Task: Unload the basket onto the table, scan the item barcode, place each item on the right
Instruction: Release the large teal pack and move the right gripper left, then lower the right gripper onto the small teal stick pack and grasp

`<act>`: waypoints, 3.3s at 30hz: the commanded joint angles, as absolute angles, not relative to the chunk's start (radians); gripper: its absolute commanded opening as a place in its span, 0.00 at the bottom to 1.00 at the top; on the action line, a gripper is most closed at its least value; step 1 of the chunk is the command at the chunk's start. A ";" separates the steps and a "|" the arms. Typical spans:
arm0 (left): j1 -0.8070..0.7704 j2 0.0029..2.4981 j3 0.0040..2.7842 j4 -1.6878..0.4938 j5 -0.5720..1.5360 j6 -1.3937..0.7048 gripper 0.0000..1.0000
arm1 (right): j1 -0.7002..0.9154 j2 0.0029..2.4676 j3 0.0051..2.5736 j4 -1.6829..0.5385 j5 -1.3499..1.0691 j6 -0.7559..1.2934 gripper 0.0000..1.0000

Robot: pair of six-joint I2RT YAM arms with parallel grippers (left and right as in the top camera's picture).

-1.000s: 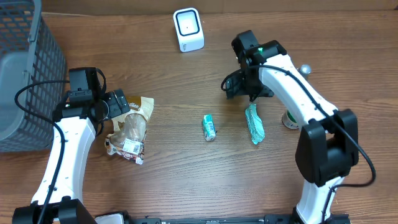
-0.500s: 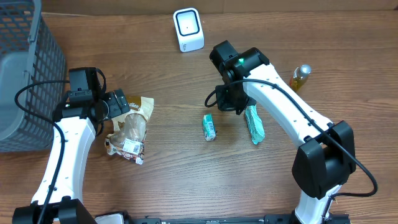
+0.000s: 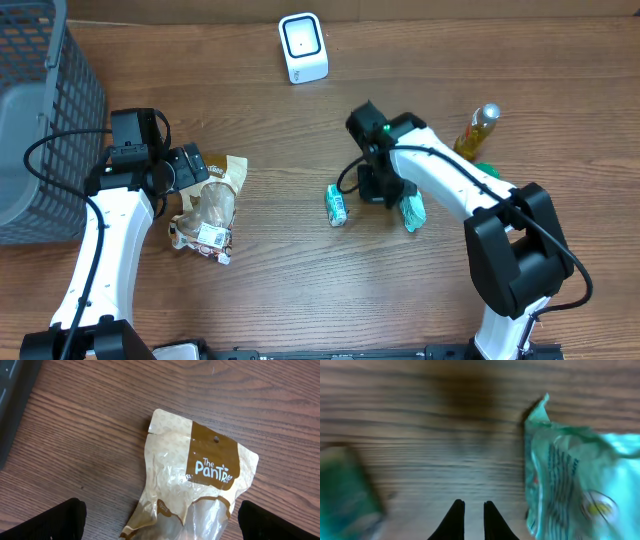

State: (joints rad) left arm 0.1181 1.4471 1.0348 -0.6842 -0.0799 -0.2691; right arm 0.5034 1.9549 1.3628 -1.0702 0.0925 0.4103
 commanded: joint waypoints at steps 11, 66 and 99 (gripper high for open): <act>0.118 1.451 1.055 -0.683 -0.085 -0.262 1.00 | 0.447 1.938 1.177 -0.911 0.223 0.415 0.16; 0.118 1.451 1.055 -0.683 -0.086 -0.262 1.00 | 0.350 1.885 1.407 -1.110 -0.196 0.419 0.04; 0.118 1.451 1.055 -0.683 -0.085 -0.262 1.00 | 0.633 1.887 1.328 -0.891 -0.162 0.415 0.33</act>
State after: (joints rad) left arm 0.1181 1.4471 1.0348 -0.6842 -0.0799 -0.2691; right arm 0.6292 1.9079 1.3327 -0.8982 -0.1825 0.4210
